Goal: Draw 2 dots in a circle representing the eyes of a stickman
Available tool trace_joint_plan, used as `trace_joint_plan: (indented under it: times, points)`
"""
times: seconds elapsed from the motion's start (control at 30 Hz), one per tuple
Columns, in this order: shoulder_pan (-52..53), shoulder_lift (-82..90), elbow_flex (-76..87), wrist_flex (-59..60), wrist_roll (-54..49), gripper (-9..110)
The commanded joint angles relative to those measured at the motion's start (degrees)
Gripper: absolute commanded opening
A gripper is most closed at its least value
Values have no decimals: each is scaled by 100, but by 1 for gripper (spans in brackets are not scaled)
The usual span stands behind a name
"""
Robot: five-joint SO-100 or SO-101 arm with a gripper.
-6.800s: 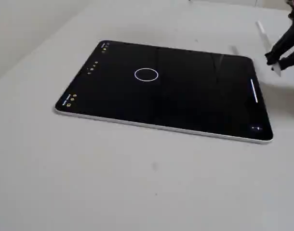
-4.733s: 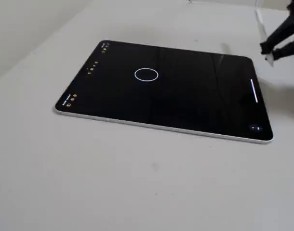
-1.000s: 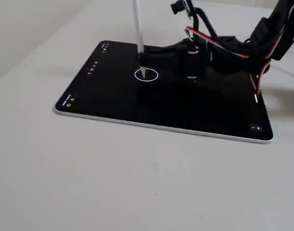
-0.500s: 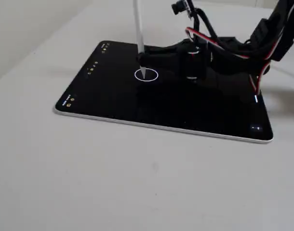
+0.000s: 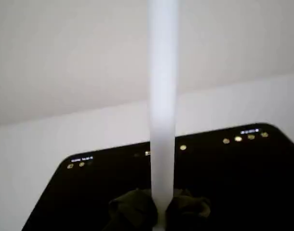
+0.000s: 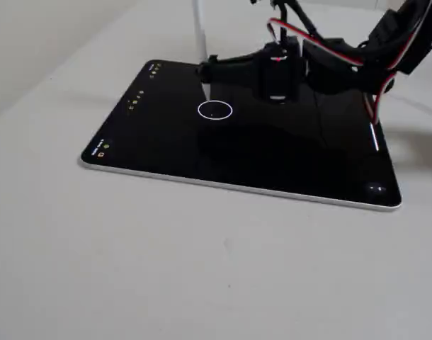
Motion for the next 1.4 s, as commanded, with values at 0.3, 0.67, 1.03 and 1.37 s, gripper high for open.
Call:
trace_joint_plan:
  times: [0.3,0.67,1.03,1.37]
  points:
    - [281,316,44,-272,-202,0]
    - [369,193,70,-290,-299,0]
    - [308,149,211,-360,-360,0]
    - [290,70,167,-483,-396,0]
